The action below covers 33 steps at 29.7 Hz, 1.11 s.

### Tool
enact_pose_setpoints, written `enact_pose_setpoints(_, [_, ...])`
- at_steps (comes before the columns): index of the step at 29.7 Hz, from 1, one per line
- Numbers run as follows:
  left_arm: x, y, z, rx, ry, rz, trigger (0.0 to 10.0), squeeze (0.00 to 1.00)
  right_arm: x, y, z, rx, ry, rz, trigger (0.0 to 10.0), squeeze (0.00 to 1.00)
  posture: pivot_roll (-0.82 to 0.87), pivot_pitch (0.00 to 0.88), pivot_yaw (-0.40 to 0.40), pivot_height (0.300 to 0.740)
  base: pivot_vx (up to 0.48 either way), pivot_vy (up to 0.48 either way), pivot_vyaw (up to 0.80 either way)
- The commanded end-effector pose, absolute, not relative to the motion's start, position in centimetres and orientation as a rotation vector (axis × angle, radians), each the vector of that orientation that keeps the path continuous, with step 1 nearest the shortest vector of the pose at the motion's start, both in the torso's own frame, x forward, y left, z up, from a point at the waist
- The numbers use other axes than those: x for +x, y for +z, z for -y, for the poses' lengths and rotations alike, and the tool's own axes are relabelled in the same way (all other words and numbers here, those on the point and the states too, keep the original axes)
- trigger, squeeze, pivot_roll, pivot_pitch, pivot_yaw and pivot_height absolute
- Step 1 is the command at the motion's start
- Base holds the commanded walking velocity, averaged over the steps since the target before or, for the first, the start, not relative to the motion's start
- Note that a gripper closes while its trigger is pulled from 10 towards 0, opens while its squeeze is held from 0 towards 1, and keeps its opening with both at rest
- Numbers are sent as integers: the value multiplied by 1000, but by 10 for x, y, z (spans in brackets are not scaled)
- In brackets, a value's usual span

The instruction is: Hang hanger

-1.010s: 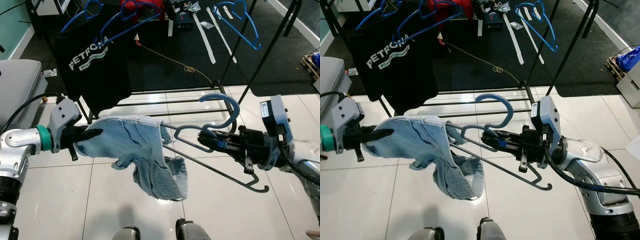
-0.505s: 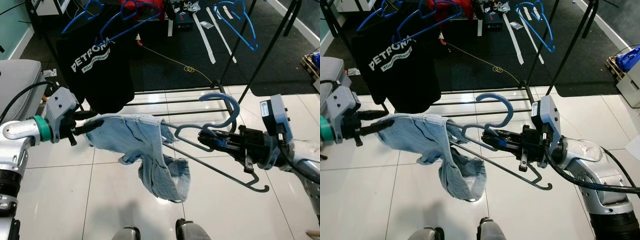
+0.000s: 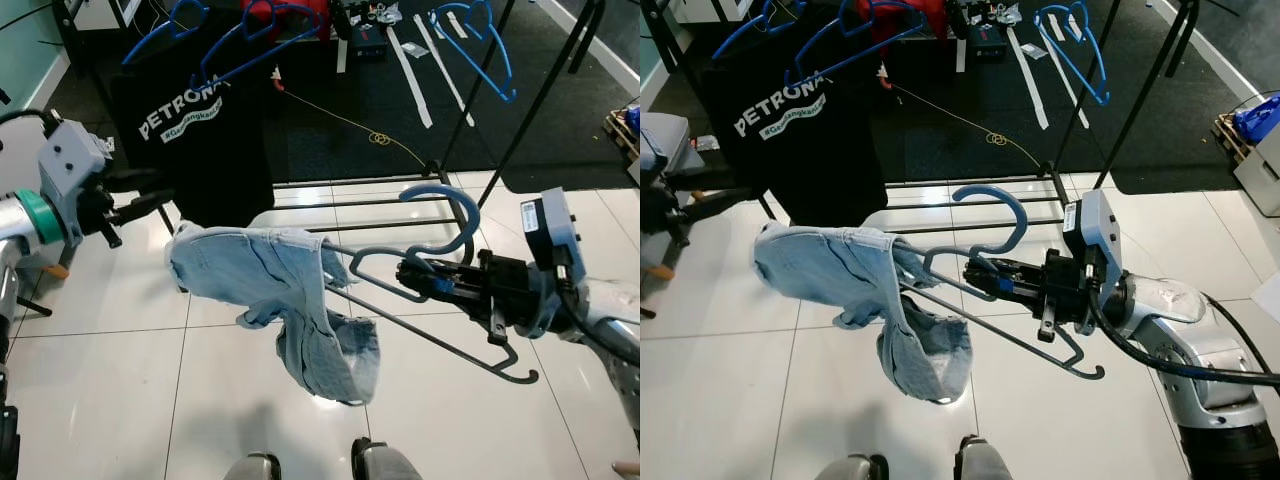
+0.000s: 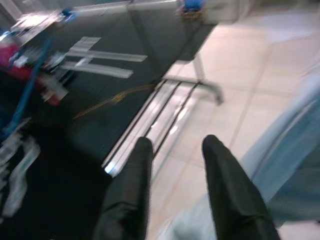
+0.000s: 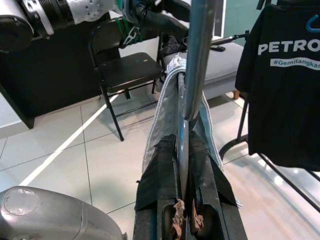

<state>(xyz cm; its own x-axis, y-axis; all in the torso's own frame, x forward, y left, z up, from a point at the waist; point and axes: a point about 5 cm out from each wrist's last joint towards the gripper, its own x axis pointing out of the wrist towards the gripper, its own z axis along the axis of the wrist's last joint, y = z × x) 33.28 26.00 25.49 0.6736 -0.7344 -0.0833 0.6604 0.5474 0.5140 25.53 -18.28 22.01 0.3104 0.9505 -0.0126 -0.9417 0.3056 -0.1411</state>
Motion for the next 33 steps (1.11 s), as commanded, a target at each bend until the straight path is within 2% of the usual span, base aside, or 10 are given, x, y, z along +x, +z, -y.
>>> enact_pose_setpoints(1, [331, 251, -247, 549, -901, 149, 10000, 1000, 254, 228, 183, -140, 1271, 133, 10000, 0, -58, 88, 59, 740, 0, 0, 0])
enact_pose_setpoints(3, [332, 252, -237, 559, -930, 172, 10000, 1000, 254, 228, 182, -140, 1273, 132, 10000, 0, -58, 88, 59, 740, 0, 0, 0])
enact_pose_setpoints(4, [330, 252, -225, 559, -982, 188, 10000, 0, 254, 228, 182, -140, 1275, 132, 10000, 0, -58, 87, 58, 740, 0, 0, 0])
enact_pose_setpoints(6, [325, 249, -207, 531, -1104, 174, 10000, 0, 254, 228, 182, -141, 1277, 132, 10000, 0, -58, 86, 57, 740, 0, 0, 0])
enact_pose_setpoints(10, [321, 245, -200, 510, -1161, 158, 10000, 0, 254, 229, 182, -142, 1278, 132, 10000, 0, -58, 86, 58, 740, 0, 0, 0])
enact_pose_setpoints(11, [317, 238, -191, 449, -1240, 124, 10000, 0, 254, 229, 182, -143, 1280, 132, 10000, 0, -60, 85, 60, 740, 0, 0, 0])
enact_pose_setpoints(14, [313, 236, -187, 376, -1292, 97, 10000, 0, 254, 229, 181, -143, 1281, 131, 10000, 0, -62, 83, 61, 740, 0, 0, 0])
enact_pose_setpoints(26, [308, 237, -180, 330, -1340, 81, 10000, 0, 253, 228, 181, -142, 1285, 130, 10000, 0, -59, 80, 60, 740, 0, 0, 0])
enact_pose_setpoints(28, [316, 236, -166, 390, -1300, 159, 10000, 0, 253, 228, 179, -137, 1296, 129, 10000, 0, -61, 76, 58, 740, 0, 0, 0])
enact_pose_setpoints(33, [321, 234, -148, 429, -1300, 190, 10000, 0, 253, 227, 176, -134, 1309, 128, 10000, 0, -61, 74, 56, 740, 0, 0, 0])
